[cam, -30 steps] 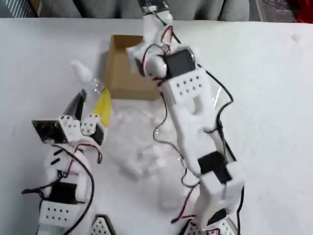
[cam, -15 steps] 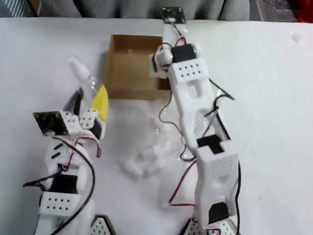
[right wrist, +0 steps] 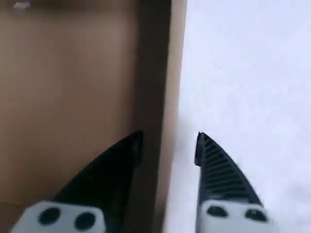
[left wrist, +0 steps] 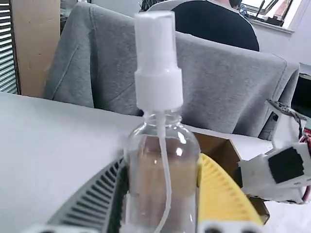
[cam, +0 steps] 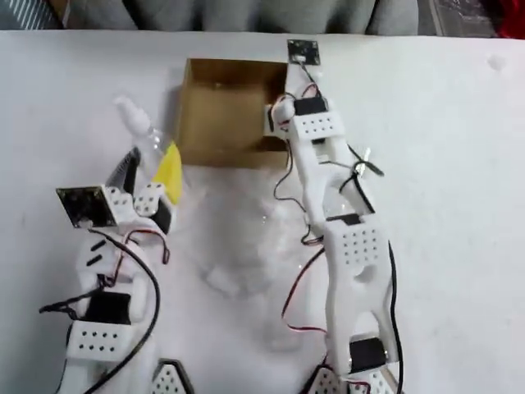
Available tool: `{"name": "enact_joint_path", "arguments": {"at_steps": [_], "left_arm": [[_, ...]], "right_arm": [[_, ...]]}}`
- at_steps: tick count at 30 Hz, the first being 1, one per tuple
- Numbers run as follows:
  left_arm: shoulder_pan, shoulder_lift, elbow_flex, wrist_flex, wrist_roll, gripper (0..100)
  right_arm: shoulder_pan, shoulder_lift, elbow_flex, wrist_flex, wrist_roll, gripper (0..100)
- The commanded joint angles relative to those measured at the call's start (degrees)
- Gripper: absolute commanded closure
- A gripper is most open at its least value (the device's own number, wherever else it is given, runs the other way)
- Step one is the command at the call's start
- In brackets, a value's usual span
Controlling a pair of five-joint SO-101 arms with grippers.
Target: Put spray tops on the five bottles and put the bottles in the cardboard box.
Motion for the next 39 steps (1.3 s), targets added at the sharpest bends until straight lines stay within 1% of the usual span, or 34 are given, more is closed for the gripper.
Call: {"name": "enact_joint_path", "arguments": {"at_steps": [1, 3, 5, 6, 9, 11, 16, 20, 24, 33, 39], "left_arm": [[-0.5, 0.6, -1.8, -1.5, 0.2, 98], [-0.5, 0.6, -1.8, -1.5, 0.2, 98], [-0.6, 0.6, -1.8, -1.4, 0.2, 98], [-0.4, 0.6, -1.7, -1.4, 0.2, 98], [-0.4, 0.6, -1.2, -1.4, 0.2, 98], [-0.5, 0.6, -1.2, -1.4, 0.2, 98], [-0.7, 0.6, -1.1, -1.4, 0.2, 98], [-0.7, 0.6, -1.1, -1.4, 0.2, 98], [-0.7, 0.6, -1.1, -1.4, -3.6, 98], [-0.5, 0.6, -0.7, -1.4, -3.8, 98], [-0.7, 0.6, -0.7, -1.4, -3.8, 98]], "right_arm": [[1.0, 2.4, -7.2, -2.9, 0.4, 99.2], [2.2, 4.4, -10.7, -0.7, 2.8, 96.5], [3.1, 6.4, -15.3, 2.2, 5.8, 98.8], [3.6, 7.2, -17.7, 4.4, 7.7, 98.3], [5.1, 8.7, -25.0, 11.6, 16.5, 98.3], [5.4, 9.8, -29.5, 15.8, 20.7, 98.3], [5.8, 10.9, -34.6, 21.7, 22.5, 98.4], [5.3, 10.9, -34.9, 25.2, 26.9, 98.4], [6.4, 11.3, -34.9, 28.5, 27.5, 98.4], [8.8, 11.4, -34.8, 35.4, 27.5, 98.3], [9.1, 11.4, -34.6, 39.0, 25.1, 98.3]]}}
